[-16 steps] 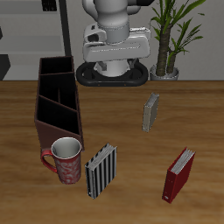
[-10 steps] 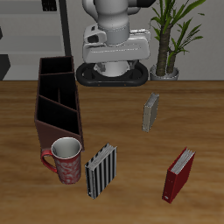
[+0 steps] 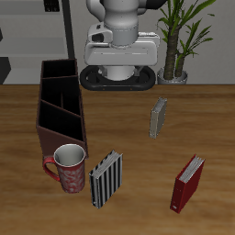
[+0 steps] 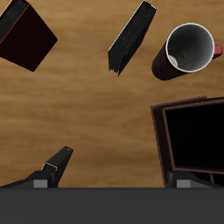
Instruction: Place the striped book into the right desk caddy's front compartment
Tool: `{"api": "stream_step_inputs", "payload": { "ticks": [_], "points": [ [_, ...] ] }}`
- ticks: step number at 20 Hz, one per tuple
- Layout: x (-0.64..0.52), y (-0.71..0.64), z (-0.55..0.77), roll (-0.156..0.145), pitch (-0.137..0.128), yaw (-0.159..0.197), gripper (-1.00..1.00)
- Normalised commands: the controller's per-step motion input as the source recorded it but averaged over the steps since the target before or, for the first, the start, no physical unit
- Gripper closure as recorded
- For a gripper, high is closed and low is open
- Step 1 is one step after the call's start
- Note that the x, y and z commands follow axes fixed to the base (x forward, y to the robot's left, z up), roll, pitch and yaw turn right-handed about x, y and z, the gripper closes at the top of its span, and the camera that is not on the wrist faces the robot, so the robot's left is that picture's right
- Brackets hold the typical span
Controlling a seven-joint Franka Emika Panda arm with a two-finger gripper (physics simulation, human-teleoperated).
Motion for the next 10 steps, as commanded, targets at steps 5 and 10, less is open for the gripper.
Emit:
{"api": "stream_step_inputs", "payload": {
  "ticks": [5,10],
  "points": [
    [0.4,0.03,0.17,0.017,-0.02,-0.053,-1.0],
    [0.43,0.03,0.08,0.02,-0.022,0.003,-1.0]
  ]
}}
